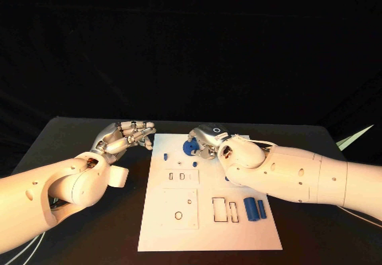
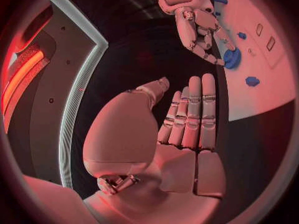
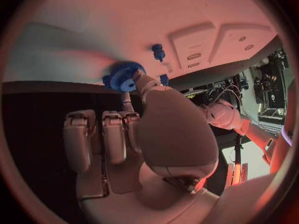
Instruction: Assemble the parts on the task board
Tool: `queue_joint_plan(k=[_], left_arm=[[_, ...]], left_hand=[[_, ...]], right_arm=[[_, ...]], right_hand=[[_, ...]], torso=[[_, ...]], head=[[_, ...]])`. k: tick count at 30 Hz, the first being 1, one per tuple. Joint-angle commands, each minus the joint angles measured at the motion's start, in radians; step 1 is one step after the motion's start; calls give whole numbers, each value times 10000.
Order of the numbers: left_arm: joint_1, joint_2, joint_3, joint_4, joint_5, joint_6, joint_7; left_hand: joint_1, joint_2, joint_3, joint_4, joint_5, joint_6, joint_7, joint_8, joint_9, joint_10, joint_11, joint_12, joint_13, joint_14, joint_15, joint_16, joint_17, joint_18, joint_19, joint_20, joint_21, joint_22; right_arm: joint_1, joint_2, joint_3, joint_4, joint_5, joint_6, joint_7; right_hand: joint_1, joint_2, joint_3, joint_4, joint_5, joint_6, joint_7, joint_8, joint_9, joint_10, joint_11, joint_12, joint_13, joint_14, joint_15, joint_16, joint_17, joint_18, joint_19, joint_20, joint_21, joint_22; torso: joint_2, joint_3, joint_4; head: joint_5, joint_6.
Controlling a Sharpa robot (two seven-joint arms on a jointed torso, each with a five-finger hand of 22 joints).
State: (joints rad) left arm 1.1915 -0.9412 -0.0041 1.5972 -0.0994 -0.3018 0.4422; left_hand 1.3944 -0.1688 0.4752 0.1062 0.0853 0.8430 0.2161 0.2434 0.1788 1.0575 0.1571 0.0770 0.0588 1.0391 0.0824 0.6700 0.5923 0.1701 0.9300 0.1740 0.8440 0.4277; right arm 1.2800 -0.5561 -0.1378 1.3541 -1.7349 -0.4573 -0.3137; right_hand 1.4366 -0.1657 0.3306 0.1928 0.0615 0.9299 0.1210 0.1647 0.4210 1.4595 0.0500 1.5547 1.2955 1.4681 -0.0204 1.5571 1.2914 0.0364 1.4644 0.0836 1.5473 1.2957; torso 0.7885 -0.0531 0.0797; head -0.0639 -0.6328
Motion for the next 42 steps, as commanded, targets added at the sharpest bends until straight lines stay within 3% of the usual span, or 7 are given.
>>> queue_joint_plan(k=[1, 6, 10, 16, 26, 35, 42], left_arm=[[9, 12, 7, 14, 4, 38, 7], [9, 5, 7, 14, 4, 35, -1], [9, 2, 7, 18, 4, 39, -10], [10, -5, 7, 16, 4, 43, -6], [10, -19, 7, 19, 4, 49, -6], [9, -26, 7, 7, 4, 54, -8], [8, -24, 7, -93, 4, 78, -1]], left_hand=[[-237, -27, 490, -37, 100, -120, 4, -201, 179, -116, -24, -71, 131, -109, -22, 176, 177, 131, -144, -32, 137, 197], [-237, -27, 490, -37, 100, -120, 4, -201, 179, -116, -24, -71, 131, -109, -22, 176, 177, 131, -144, -32, 137, 197], [-237, -27, 490, -37, 100, -120, 4, -201, 179, -116, -24, -71, 131, -109, -22, 176, 177, 131, -144, -32, 137, 197], [-241, -28, 488, -34, 98, -125, 5, -202, 182, -121, -24, -70, 132, -116, -21, 182, 179, 131, -154, -30, 148, 202], [-243, -29, 487, -33, 98, -127, 5, -203, 182, -123, -23, -70, 132, -117, -21, 182, 180, 131, -155, -30, 149, 202], [-243, -29, 487, -33, 98, -127, 5, -203, 182, -123, -23, -70, 132, -117, -21, 182, 180, 131, -155, -30, 149, 202], [-250, -28, 485, -28, 98, -145, 10, -212, 183, -143, -18, -75, 131, -126, -17, 188, 182, 131, -167, -27, 162, 207]], right_arm=[[-7, -9, -1, -10, 20, -35, 14], [-6, 25, -1, -72, 215, 204, 68], [-6, 53, -1, -148, 438, 454, 111], [-5, 53, -2, -217, 745, 910, 141], [-6, 22, -3, -262, 895, 1149, 130], [-19, -240, -3, -92, 967, 304, 221], [-9, -1055, 42, 542, 2770, -1140, 1874]], right_hand=[[-332, 101, 841, -61, 129, 767, 36, 329, 331, 1113, -37, 161, 2753, 1027, -102, 137, 2793, -361, 1059, -77, 228, 2745], [-1097, -346, 707, 132, 116, 74, 281, -172, 119, 1108, 174, 155, 2748, 1027, 67, 137, 2793, -319, 967, 48, 92, 2611], [-1457, -440, 454, 363, 120, -157, 330, -415, 22, 1031, 228, 64, 2668, 1027, 168, 137, 2793, -304, 934, 160, 43, 2566], [-2231, -24, 163, 951, 138, -99, 386, -532, -13, 1113, 280, 161, 2753, 1027, 251, 137, 2793, -333, 998, 252, 136, 2658], [-2357, 201, 294, 922, 133, 97, 375, -479, 12, 1113, 274, 161, 2753, 1027, 253, 137, 2793, -351, 1038, 262, 196, 2715], [-2410, 306, 365, 919, 136, 144, 371, -472, 15, 1113, 271, 161, 2753, 1027, 247, 137, 2793, -355, 1047, 259, 209, 2727], [-2237, 164, 479, 662, 128, 104, 393, -539, -10, 1113, 285, 161, 2753, 1027, 248, 137, 2793, -318, 968, 256, 88, 2616]], torso=[[5, -3, 13], [-4, -10, 4], [3, -9, 9], [-3, -12, 7], [1, -1, 4], [3, 11, 2], [-40, 36, -43]], head=[[-30, -10], [-20, -11], [-24, -3], [-28, -20], [-27, -25], [-16, -4], [0, 44]])
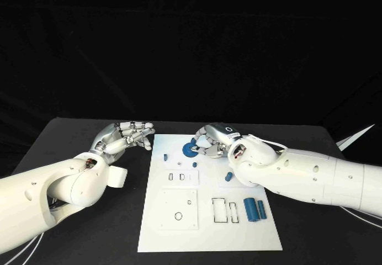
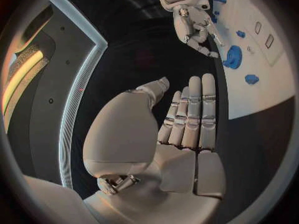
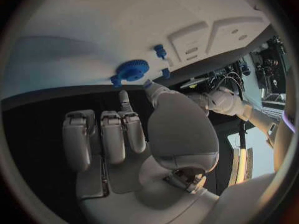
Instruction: Assemble the parts on the task board
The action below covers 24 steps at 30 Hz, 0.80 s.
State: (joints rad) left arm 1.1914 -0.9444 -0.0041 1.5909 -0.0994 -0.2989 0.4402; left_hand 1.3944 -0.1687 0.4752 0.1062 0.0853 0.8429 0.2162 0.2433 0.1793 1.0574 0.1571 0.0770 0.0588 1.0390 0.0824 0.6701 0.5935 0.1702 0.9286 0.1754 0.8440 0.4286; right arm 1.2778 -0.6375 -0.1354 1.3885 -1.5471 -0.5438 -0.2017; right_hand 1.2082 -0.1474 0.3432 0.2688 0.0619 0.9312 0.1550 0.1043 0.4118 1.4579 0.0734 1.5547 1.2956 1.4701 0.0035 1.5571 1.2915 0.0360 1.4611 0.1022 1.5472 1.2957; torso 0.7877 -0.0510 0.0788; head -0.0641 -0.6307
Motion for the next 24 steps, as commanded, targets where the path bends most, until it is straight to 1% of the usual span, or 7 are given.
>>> queue_joint_plan(k=[1, 4, 7, 12, 16, 22, 24], left_arm=[[9, 9, 7, -51, 4, 52, 23], [8, 3, 6, -104, 4, 60, 34], [6, -16, 6, -136, 4, 68, 43], [0, -33, 4, -152, -14, 92, 64], [-14, -10, 2, -183, -27, 127, 76], [-44, 78, -2, -258, -37, 171, 88], [-53, 108, -3, -278, -38, 164, 101]], left_hand=[[-250, -29, 485, -28, 98, -144, 10, -212, 178, -142, -18, -75, 131, -125, -17, 187, 171, 130, -152, -41, 162, 199], [-248, -29, 486, -30, 99, -151, 11, -215, 179, -149, -17, -76, 131, -129, -16, 190, 172, 131, -157, -40, 167, 201], [-248, -29, 486, -30, 99, -151, 11, -215, 179, -149, -17, -76, 131, -129, -16, 190, 172, 131, -157, -40, 167, 201], [-248, -29, 486, -30, 99, -151, 11, -215, 179, -149, -17, -76, 131, -129, -16, 190, 172, 131, -157, -40, 167, 201], [-241, -32, 487, -36, 100, -158, 10, -217, 181, -156, -17, -75, 131, -136, -16, 193, 173, 131, -166, -39, 176, 204], [-241, -32, 487, -36, 100, -158, 10, -217, 181, -156, -17, -75, 131, -136, -16, 193, 173, 131, -166, -39, 176, 204], [-241, -32, 487, -36, 100, -158, 10, -217, 181, -156, -17, -75, 131, -136, -16, 193, 173, 131, -166, -39, 176, 204]], right_arm=[[23, -401, 28, 295, 1435, -336, 1116], [70, -887, 52, 552, 2876, -308, 2010], [118, -1438, 67, 784, 4024, -139, 2772], [150, -2281, 75, 996, 4965, 136, 3620], [156, -2792, 73, 887, 5199, 353, 3992], [158, -3387, 69, 439, 5192, 632, 4311], [158, -3482, 68, 289, 5119, 722, 4351]], right_hand=[[122, -51, 399, -180, 124, 69, 66, 38, 71, 1129, 61, 161, 2752, 1007, 19, 137, 2793, -299, 968, 76, 38, 2570], [248, -201, 421, -368, 109, 13, 93, -20, 52, 963, 85, -33, 2589, 1007, 40, 137, 2793, -210, 777, 93, -254, 2310], [391, -388, 379, -570, 103, 59, 88, -12, 60, 937, 85, -61, 2566, 1007, 40, 137, 2793, -194, 739, 102, -316, 2261], [837, -554, 410, -994, 107, 61, 98, -23, 60, 832, 90, -181, 2467, 1005, 26, 134, 2785, -140, 620, 88, -510, 2101], [1167, -666, 395, -1278, 109, -2, 114, -61, 45, 475, 96, -587, 2138, 925, 41, 12, 2492, -19, 344, 98, -962, 1731], [1402, -794, 339, -1481, 108, -82, 115, -98, 30, 288, 96, -799, 1970, 918, 48, -3, 2470, 31, 229, 104, -1171, 1572], [1414, -808, 327, -1493, 107, -93, 118, -103, 29, 276, 97, -812, 1959, 922, 50, 4, 2486, 31, 228, 105, -1174, 1571]], torso=[[-39, 17, -38], [-67, 65, -77], [-96, 113, -143], [-147, 196, -245], [-189, 254, -302], [-268, 326, -322], [-274, 344, -318]], head=[[9, 48], [71, 47], [42, 43], [38, 69], [-25, 44], [-118, 50], [-123, 96]])
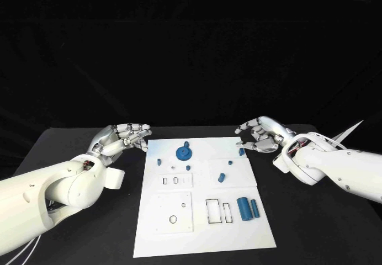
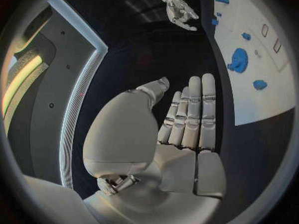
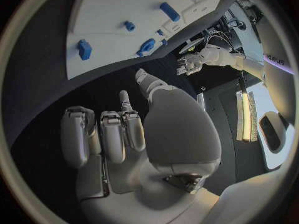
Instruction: Assemble the parts on the task board
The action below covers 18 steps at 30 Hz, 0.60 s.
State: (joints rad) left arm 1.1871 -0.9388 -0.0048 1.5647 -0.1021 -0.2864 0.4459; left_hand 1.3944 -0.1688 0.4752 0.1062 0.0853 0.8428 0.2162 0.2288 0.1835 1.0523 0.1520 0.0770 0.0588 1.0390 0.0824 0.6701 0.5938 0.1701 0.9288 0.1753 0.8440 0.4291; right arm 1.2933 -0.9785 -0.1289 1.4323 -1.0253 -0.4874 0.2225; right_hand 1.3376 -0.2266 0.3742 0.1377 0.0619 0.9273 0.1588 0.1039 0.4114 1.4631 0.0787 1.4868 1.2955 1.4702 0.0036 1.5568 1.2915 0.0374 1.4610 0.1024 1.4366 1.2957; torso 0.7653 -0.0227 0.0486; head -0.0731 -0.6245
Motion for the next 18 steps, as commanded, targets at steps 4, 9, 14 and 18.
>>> queue_joint_plan(k=[4, 9, 14, 18], left_arm=[[-27, 98, 1, -38, -14, 21, 81], [-44, 139, 0, -61, -15, 31, 90], [-58, 152, -1, -86, -16, 35, 94], [-64, 169, -1, -98, -16, 46, 97]], left_hand=[[-233, -37, 488, -44, 100, -161, 9, -73, 141, -109, 34, -74, 132, -142, -15, 196, 172, 132, -176, -37, 184, 202], [-233, -37, 488, -44, 100, -161, 9, -73, 141, -109, 34, -74, 132, -142, -15, 196, 172, 132, -176, -37, 184, 202], [-233, -37, 488, -44, 100, -161, 9, -73, 141, -109, 34, -74, 132, -142, -15, 196, 172, 132, -176, -37, 184, 202], [-233, -37, 488, -44, 100, -161, 9, -73, 141, -109, 34, -74, 132, -142, -15, 196, 172, 132, -176, -37, 184, 202]], right_arm=[[0, -138, -3, -490, -301, 389, 88], [-55, -102, -21, -831, -628, 658, -94], [-130, 41, -31, -1091, -836, 748, -295], [-218, 248, -41, -1366, -1013, 814, -537]], right_hand=[[153, -52, -60, -212, 109, -138, 103, -140, 18, 162, 62, -202, 1906, 926, 66, 13, 2502, 21, 218, 113, -98, 1552], [157, -57, -158, -204, 112, -218, 125, -179, 4, 139, 81, -225, 1887, 936, 82, 27, 2536, 18, 226, 126, -97, 1558], [147, -49, -241, -182, 114, -261, 138, -200, -4, 156, 94, -205, 1902, 944, 94, 40, 2566, 12, 244, 135, -77, 1577], [144, -47, -252, -178, 114, -265, 139, -202, -4, 181, 95, -177, 1925, 949, 96, 47, 2582, 4, 263, 135, -48, 1602]], torso=[[-52, 98, -9], [-55, 101, 22], [-51, 90, -10], [-47, 62, 9]], head=[[-46, 46], [-90, -6], [-47, -48], [-75, -77]])
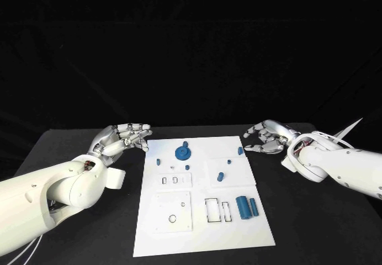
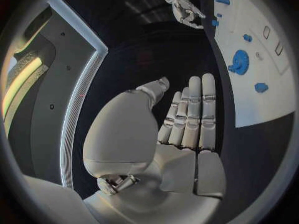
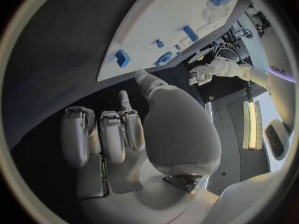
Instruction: Assemble the parts on the task board
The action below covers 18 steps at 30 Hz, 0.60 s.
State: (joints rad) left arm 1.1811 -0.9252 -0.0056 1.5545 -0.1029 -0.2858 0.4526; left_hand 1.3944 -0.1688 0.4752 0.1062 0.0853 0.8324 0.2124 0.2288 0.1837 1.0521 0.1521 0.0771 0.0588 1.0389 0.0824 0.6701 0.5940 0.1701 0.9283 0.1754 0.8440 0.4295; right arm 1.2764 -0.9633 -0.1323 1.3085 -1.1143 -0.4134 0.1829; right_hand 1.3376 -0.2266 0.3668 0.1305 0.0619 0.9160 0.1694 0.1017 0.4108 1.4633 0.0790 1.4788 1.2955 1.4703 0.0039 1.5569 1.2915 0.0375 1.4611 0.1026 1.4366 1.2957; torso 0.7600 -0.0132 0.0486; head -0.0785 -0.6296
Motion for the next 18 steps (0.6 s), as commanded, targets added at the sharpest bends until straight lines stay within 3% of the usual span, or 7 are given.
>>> queue_joint_plan(k=[1, 10, 18], left_arm=[[-4, 38, 6, 1, -8, 43, 31], [-7, 36, 6, -14, -8, 39, 27], [-7, 37, 6, -19, -8, 37, 22]], left_hand=[[-233, -37, 488, -44, 100, -57, 46, -73, 139, -108, 33, -74, 132, -141, -15, 196, 170, 132, -171, -38, 184, 199], [-233, -37, 488, -44, 100, -57, 46, -73, 139, -108, 33, -74, 132, -141, -15, 196, 170, 132, -171, -38, 184, 199], [-233, -37, 488, -44, 100, -57, 46, -73, 139, -108, 33, -74, 132, -141, -15, 196, 170, 132, -171, -38, 184, 199]], right_arm=[[-77, 139, -8, -187, -170, 101, -201], [-254, 371, -17, -468, -338, 243, -483], [-404, 547, -19, -524, -272, 178, -448]], right_hand=[[141, -44, -191, -102, 114, -155, 35, -181, 2, 197, 92, -76, 1941, 951, 94, 52, 2594, -6, 283, 134, -15, 1630], [134, -41, -260, -85, 115, -160, 37, -182, 2, 233, 98, -36, 1972, 960, 99, 66, 2626, -20, 318, 140, 35, 1672], [141, 110, -321, -22, 123, -31, 14, -103, 35, 346, 81, 90, 2068, 979, 93, 96, 2695, -57, 415, 142, 176, 1792]], torso=[[2, -37, 15], [-2, -36, -13], [4, -32, 11]], head=[[-19, -37], [-6, -91], [5, -107]])
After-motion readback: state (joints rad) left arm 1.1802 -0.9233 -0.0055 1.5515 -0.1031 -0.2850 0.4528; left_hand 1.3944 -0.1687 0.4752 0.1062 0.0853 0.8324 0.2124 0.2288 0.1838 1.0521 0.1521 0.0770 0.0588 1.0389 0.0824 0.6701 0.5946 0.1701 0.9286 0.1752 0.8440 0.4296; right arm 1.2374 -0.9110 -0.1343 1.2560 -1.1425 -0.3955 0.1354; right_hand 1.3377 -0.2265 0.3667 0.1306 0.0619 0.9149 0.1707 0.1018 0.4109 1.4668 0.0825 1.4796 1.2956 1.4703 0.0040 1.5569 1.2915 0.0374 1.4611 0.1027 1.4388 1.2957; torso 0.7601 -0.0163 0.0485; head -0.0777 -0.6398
